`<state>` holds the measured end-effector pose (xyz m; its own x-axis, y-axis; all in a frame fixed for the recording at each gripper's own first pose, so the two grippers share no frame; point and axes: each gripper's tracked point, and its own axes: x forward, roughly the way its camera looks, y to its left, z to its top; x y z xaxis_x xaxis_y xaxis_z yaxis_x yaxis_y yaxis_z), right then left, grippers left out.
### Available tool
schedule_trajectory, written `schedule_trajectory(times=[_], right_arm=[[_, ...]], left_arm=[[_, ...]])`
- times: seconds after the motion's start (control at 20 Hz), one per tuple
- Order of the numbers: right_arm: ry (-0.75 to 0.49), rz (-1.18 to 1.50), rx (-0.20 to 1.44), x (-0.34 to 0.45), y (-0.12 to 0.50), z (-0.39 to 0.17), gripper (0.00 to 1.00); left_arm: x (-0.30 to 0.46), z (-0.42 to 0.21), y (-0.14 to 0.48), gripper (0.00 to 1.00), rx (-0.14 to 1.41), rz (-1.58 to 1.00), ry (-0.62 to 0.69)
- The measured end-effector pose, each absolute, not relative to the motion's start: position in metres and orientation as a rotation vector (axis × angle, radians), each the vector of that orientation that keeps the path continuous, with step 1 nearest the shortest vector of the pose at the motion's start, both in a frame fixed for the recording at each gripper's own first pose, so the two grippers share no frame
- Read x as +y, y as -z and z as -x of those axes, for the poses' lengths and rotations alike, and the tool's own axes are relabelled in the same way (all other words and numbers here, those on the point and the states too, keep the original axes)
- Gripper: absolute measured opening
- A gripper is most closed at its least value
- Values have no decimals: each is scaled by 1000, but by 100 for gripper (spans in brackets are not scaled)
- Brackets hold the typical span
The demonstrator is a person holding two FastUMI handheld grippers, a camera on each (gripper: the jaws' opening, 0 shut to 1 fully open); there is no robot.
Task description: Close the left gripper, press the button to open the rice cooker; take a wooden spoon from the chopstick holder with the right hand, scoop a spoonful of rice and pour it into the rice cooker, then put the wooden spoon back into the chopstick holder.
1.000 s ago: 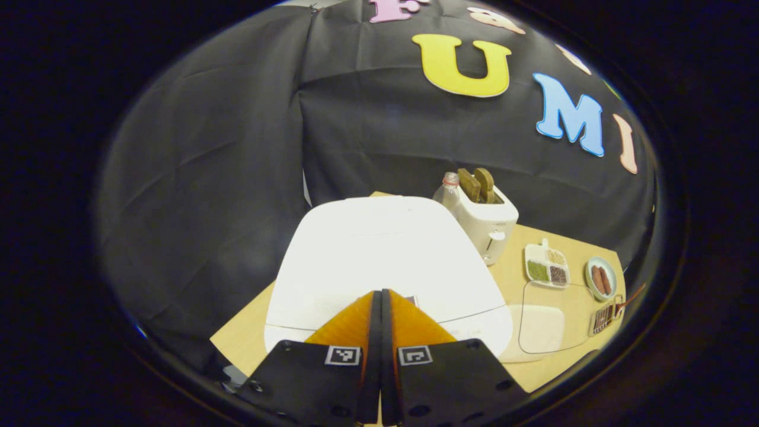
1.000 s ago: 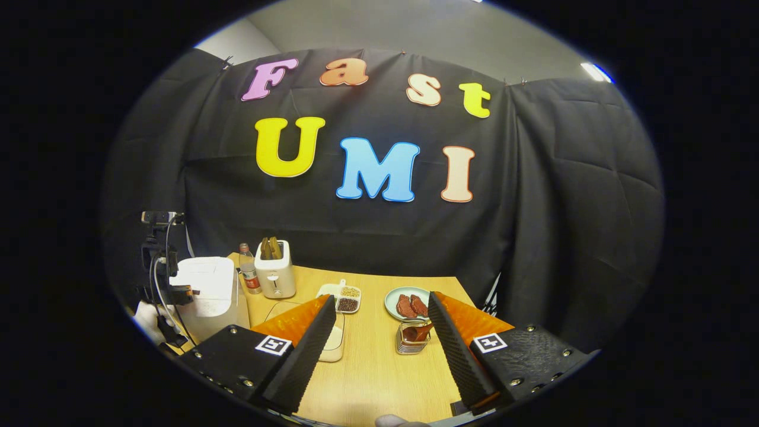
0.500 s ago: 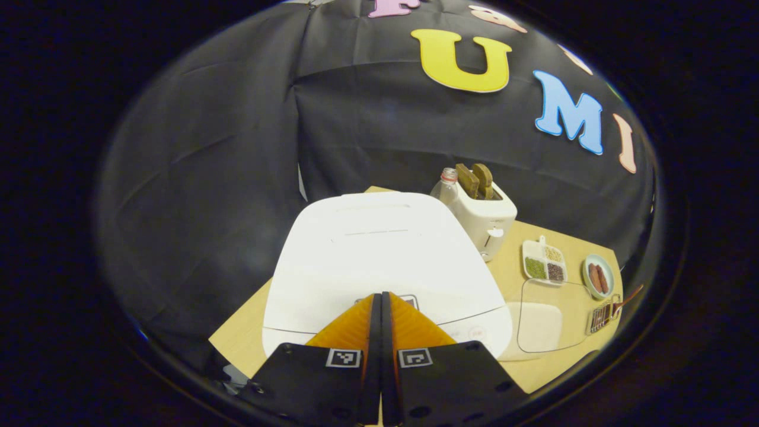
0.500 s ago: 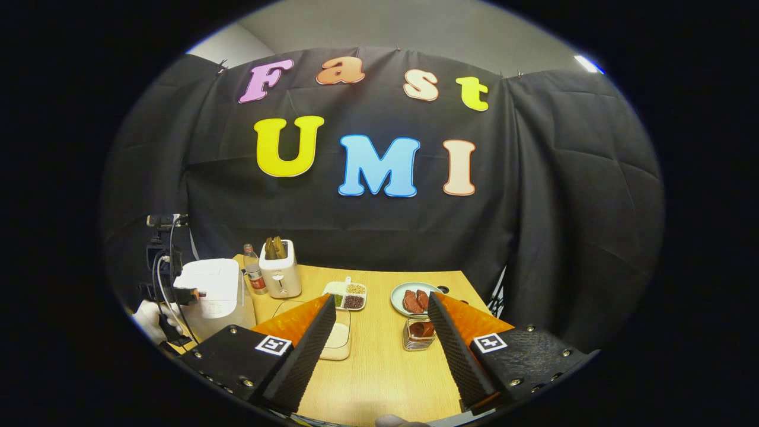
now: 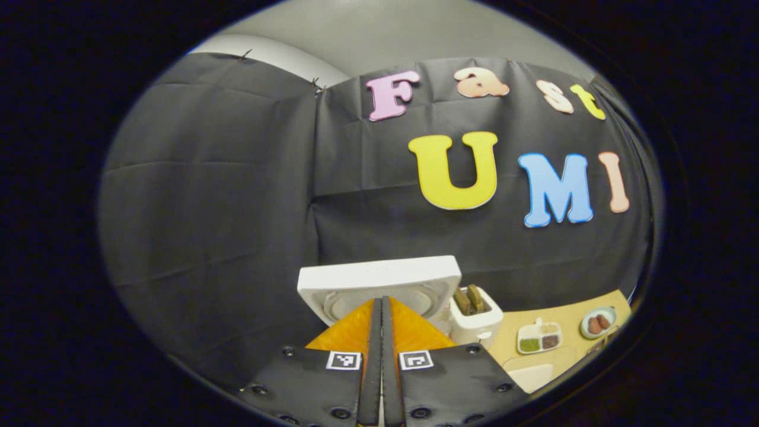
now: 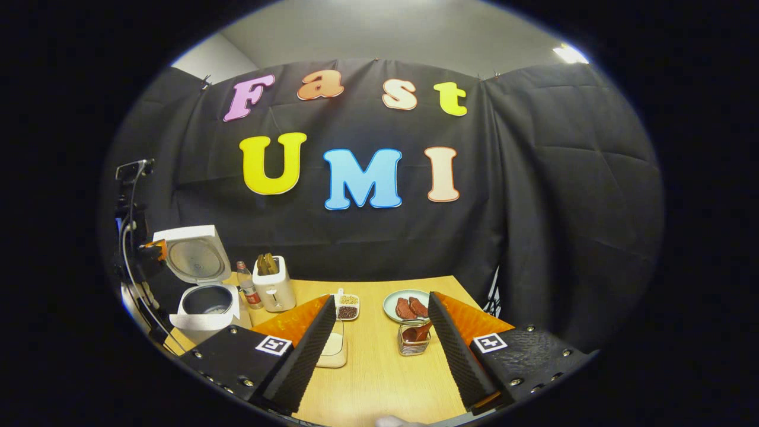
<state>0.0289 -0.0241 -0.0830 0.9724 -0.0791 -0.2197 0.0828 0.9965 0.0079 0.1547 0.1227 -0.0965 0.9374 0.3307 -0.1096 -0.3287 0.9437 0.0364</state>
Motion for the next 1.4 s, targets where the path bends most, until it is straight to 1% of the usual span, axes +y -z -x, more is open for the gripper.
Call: schedule_trajectory(times=[0.15, 0.4, 0.5, 0.65, 0.8, 1.05, 1.25, 1.4], right_arm=[[101, -37, 214, -31, 86, -26, 96], [137, -47, 207, -46, 98, -24, 96], [149, -47, 201, -54, 107, -24, 96], [163, -68, 219, -66, 127, -24, 95], [166, -94, 242, -76, 145, -27, 96], [149, -120, 241, -89, 175, -49, 96], [156, -141, 288, -105, 221, -80, 96], [163, -149, 321, -121, 254, -114, 97]], left_arm=[[107, -137, 64, 10, 73, -16, -264], [77, -84, 63, 12, 75, 2, -172], [68, -63, 58, 27, 40, 5, -154], [45, -44, 60, 44, 20, 14, -88], [34, -26, 61, 62, 19, 1, -78], [13, -17, 62, 90, 40, 35, -59], [-2, -16, 60, 95, 30, 38, -45], [-20, -19, 59, 94, 20, 22, -26]])
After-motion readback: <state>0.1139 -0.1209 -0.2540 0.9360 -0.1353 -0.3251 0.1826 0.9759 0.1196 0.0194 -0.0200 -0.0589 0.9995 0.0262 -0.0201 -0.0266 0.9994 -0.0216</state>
